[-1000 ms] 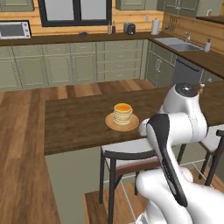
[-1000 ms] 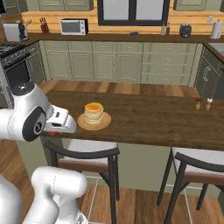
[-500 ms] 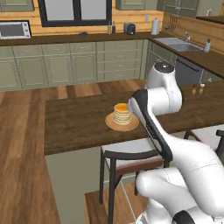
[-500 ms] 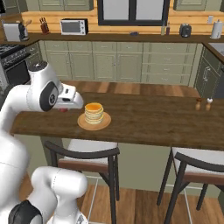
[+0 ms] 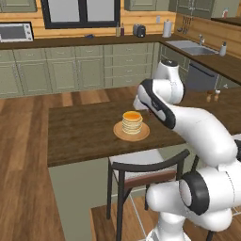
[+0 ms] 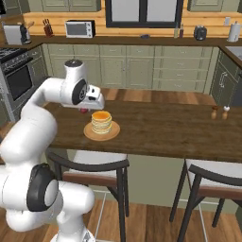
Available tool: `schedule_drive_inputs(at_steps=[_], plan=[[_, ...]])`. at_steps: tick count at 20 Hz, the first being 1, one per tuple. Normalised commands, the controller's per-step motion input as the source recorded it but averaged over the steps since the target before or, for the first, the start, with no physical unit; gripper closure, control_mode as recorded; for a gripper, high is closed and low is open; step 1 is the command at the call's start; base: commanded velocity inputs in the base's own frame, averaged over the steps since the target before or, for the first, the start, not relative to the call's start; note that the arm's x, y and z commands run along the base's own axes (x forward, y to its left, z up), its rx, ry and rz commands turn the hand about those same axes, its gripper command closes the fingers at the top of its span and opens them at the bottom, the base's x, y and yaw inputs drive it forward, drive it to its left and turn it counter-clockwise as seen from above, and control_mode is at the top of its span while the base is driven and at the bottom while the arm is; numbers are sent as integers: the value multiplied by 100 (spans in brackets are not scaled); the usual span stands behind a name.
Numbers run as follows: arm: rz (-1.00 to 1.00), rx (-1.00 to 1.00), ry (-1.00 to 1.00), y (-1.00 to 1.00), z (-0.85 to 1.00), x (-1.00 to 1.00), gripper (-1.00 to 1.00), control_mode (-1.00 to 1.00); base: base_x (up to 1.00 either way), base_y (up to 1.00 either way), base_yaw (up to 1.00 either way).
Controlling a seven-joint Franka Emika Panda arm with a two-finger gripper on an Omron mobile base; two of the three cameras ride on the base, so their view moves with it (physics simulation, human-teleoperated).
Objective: Take the strawberry from the fridge and place it on top of the pancake, located on the dining counter.
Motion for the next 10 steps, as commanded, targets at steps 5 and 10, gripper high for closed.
schedule_drive_inputs(at_steps=[5,10], plan=[[3,-2,11,12,-22,100,100,-100,0,0,0],[0,-7,1,13,-55,100,100,-100,0,0,0]])
